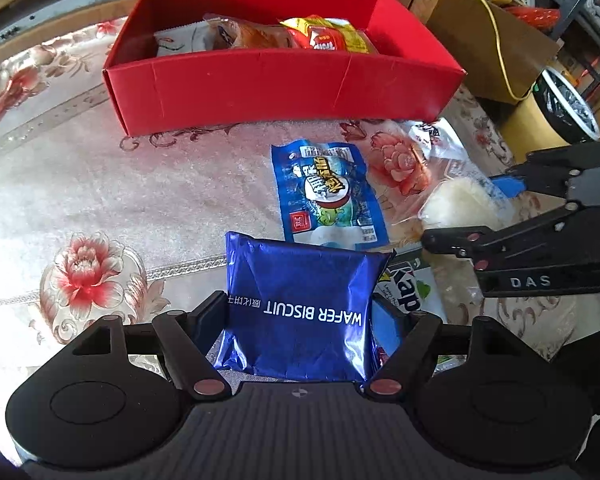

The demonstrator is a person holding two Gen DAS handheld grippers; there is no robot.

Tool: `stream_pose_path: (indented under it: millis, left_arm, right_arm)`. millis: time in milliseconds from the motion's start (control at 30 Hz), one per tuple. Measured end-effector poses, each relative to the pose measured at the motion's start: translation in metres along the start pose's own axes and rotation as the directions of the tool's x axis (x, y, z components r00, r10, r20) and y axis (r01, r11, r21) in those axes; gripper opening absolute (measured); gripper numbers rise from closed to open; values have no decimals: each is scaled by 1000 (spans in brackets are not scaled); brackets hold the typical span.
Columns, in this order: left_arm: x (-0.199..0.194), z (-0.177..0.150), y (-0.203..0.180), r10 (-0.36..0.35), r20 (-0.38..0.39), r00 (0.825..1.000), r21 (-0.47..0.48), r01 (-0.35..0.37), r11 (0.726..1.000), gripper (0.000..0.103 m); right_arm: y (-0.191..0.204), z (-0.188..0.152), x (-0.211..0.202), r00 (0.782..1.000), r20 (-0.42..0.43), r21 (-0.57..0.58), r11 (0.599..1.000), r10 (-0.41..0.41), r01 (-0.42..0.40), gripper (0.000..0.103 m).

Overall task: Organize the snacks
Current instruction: 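Lift the wafer pack with left tool while right tool grasps the clear bun pack, then carry the wafer pack with left tool while right tool carries the bun pack to box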

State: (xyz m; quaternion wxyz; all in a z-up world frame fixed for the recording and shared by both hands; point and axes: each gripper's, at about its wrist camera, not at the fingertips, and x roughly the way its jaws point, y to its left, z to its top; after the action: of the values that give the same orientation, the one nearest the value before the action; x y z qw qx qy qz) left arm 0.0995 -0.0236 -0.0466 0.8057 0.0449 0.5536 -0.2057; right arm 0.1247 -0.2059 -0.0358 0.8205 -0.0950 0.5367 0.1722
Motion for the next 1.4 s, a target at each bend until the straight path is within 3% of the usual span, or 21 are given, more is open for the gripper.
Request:
stream_pose_path:
  millis: [400, 800, 1133, 1400]
  left_arm:
    - [0, 8, -8, 85, 36, 996, 11, -85, 996, 80]
    - [-3, 14, -12, 120, 78, 990, 5, -121, 993, 79]
    - [-17, 26, -13, 152, 152, 977, 0, -154, 988, 80]
    - [-33, 55, -9, 163, 240, 957, -41, -158, 987, 79]
  right_arm:
    - [11, -1, -16, 997, 60, 53, 998, -43, 40, 57]
    - [17, 7, -22, 993, 89, 60, 995, -83, 78, 57]
    - [14, 20, -34, 985, 143, 92, 992, -96, 83, 57]
    - [2, 45, -49, 968, 216, 137, 986, -128, 99, 57]
